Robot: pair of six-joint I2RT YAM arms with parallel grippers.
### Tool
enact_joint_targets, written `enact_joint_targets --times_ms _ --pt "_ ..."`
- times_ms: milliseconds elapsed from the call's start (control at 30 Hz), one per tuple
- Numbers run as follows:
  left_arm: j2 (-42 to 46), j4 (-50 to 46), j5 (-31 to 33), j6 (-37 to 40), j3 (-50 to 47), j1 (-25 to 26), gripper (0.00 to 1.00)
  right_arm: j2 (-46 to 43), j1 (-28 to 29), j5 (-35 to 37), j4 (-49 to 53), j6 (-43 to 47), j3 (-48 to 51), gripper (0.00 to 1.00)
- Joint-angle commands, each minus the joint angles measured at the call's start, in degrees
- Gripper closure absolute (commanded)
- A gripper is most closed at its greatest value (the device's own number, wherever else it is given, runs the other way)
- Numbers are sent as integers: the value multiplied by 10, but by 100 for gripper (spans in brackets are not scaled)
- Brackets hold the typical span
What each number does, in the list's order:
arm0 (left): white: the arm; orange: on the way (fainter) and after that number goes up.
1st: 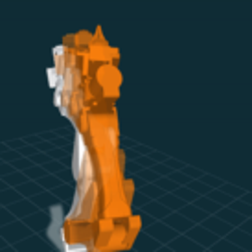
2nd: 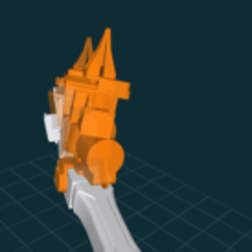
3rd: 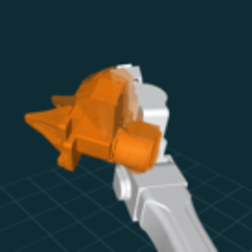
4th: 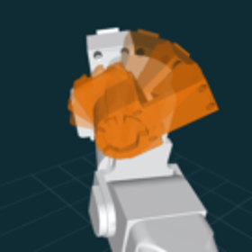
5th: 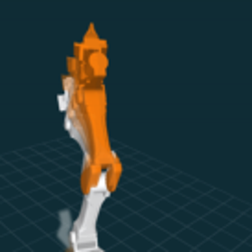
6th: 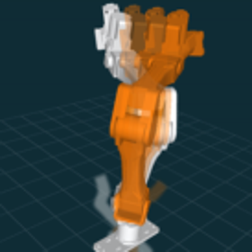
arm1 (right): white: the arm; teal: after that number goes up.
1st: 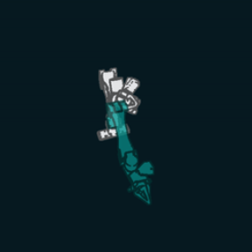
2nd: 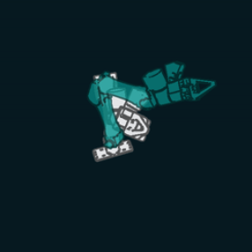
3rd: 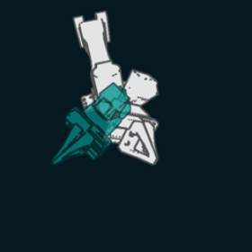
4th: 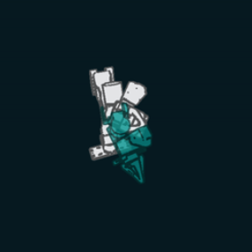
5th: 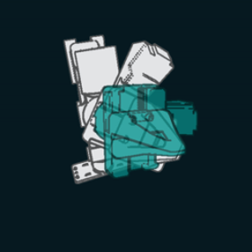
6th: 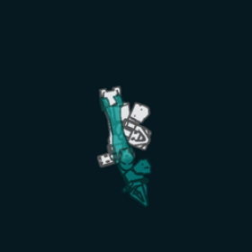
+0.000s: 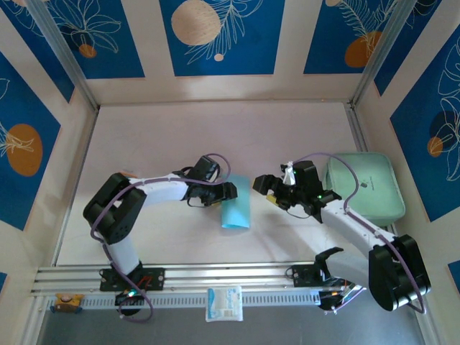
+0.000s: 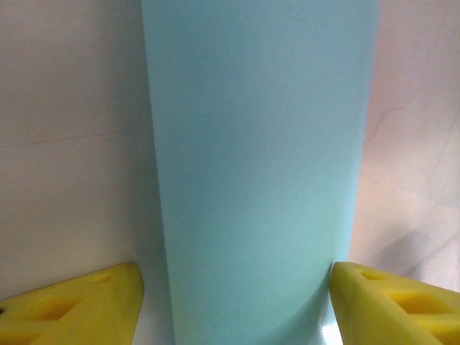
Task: Fold a paper plane with a square sheet of paper (pick it up from the middle)
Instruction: First fold the square sheet of paper in half at the center of the table.
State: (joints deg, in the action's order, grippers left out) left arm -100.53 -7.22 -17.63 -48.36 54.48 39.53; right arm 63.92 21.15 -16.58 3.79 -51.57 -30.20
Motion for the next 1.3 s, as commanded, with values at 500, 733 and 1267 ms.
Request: enact_joint_targets --times_ms 500,733,1267 --pt "1 -106 90 46 26 -4 44 71 11 -46 -15 -14 -21 14" --pt "-20 -116 88 56 34 -5 45 76 12 -44 -16 -19 -20 14" --pt "-25 -135 121 63 34 -5 49 72 11 -37 -5 -16 -22 14"
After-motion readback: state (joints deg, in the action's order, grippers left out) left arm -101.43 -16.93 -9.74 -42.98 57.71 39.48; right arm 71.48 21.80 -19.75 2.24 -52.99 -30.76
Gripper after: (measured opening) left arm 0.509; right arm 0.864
